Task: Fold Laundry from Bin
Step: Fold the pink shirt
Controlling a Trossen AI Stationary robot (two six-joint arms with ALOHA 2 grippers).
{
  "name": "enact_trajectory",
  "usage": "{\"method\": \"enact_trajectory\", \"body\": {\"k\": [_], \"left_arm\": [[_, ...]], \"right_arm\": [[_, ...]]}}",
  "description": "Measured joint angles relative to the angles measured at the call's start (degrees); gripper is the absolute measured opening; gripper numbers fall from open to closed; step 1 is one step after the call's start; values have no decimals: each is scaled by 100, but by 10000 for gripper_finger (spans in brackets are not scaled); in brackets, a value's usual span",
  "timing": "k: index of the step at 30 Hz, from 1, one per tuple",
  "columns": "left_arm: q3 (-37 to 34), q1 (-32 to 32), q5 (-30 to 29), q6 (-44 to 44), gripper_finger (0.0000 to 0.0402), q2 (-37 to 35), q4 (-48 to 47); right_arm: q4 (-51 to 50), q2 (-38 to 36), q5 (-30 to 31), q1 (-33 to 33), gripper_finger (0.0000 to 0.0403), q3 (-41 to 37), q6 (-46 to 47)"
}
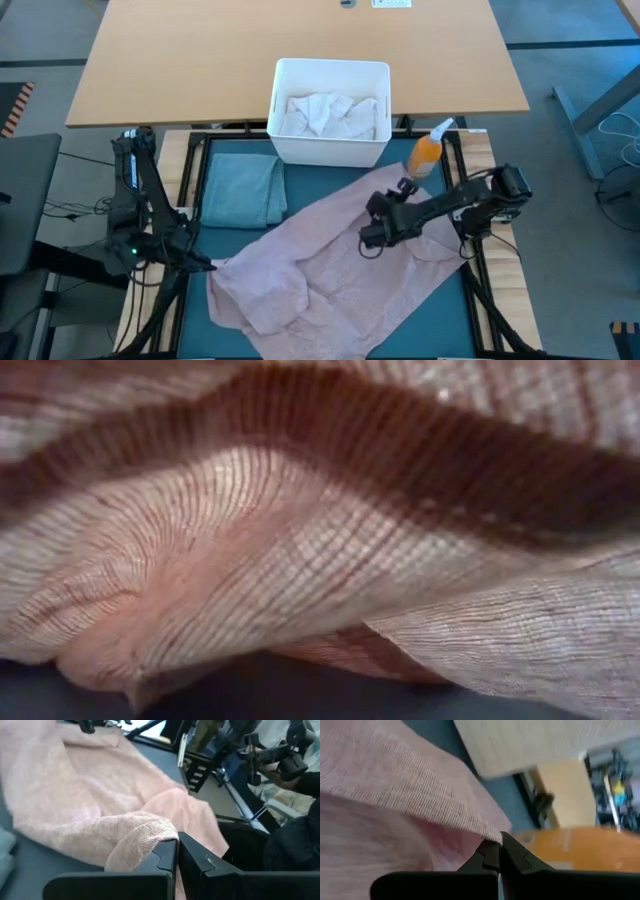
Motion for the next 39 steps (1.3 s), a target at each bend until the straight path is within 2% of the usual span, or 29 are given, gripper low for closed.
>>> {"method": "enact_trajectory", "body": {"k": [4, 8, 12, 21, 24, 28, 31, 35, 39], "left_arm": [[0, 0, 157, -357, 0, 0, -219], [0, 0, 400, -665, 0, 4, -242], [0, 0, 911, -1089, 0, 12, -290], [-368, 0, 1245, -2076, 0, 145, -348], [-575, 1, 1320, -2371, 0, 217, -239], [-834, 0, 1531, -2710, 0, 287, -152], [-972, 0, 1578, -2762, 0, 292, -30], [-1021, 0, 1591, -2730, 0, 322, 72], [-1021, 1, 1568, -2610, 0, 363, 77]], "right_arm": [[36, 0, -357, -47, 17, -429, 527], [177, 0, -609, -57, 17, -674, 535], [211, 0, -1044, -169, 22, -743, 507], [221, 0, -2731, -297, 118, -367, -3], [85, -2, -3222, -77, 143, -295, 283], [108, -2, -3275, 381, 157, -492, 789], [348, -2, -3339, 671, 154, -811, 1312], [1012, -4, -3780, 1144, 140, -1289, 2135], [1416, -31, -3985, 1741, 120, -1474, 3088]]}}
